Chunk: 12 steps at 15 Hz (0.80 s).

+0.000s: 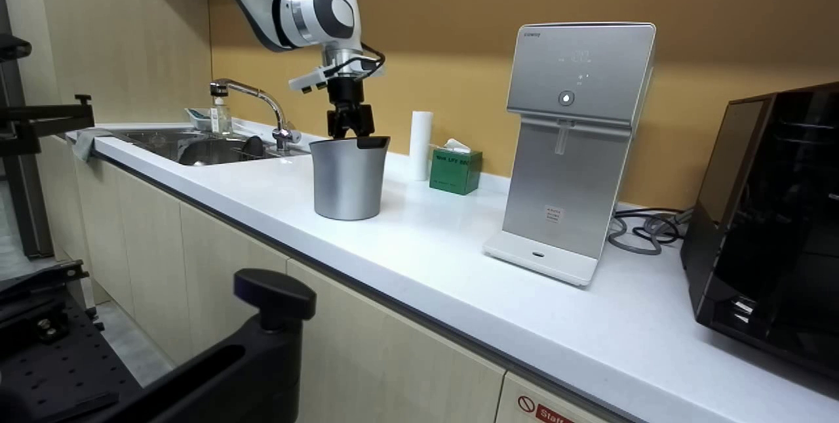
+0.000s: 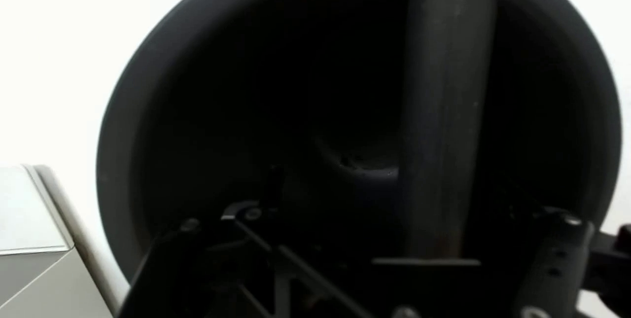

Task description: Remove the black bin from the grey bin.

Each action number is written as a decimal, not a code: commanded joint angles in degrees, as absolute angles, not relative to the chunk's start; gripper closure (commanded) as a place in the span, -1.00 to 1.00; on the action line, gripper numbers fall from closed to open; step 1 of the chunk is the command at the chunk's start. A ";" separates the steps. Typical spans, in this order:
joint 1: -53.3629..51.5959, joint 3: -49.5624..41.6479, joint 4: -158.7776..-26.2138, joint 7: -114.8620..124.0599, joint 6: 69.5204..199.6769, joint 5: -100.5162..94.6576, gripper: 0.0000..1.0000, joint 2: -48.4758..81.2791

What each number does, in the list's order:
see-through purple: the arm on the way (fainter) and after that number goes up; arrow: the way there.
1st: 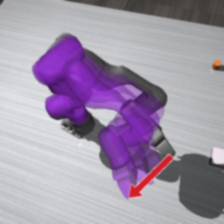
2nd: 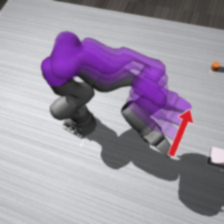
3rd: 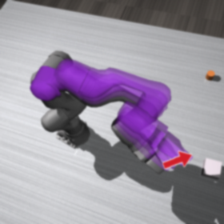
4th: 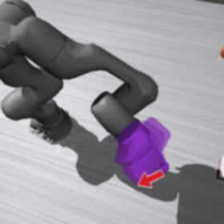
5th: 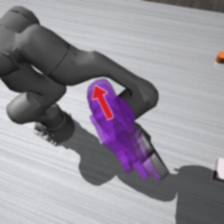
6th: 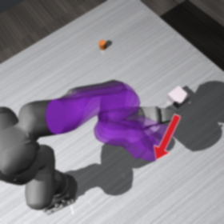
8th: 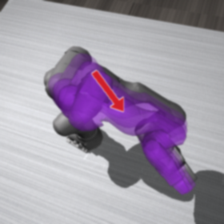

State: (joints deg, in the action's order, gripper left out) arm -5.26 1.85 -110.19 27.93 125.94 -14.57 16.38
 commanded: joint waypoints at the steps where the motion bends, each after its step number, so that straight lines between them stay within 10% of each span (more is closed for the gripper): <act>1: -6.08 0.77 -109.76 27.27 126.88 -13.60 -0.49 16.95; 12: -7.33 0.81 -110.35 26.80 128.34 -14.00 0.96 16.22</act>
State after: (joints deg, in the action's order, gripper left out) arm -6.46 1.68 -110.34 27.50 128.30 -14.28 17.07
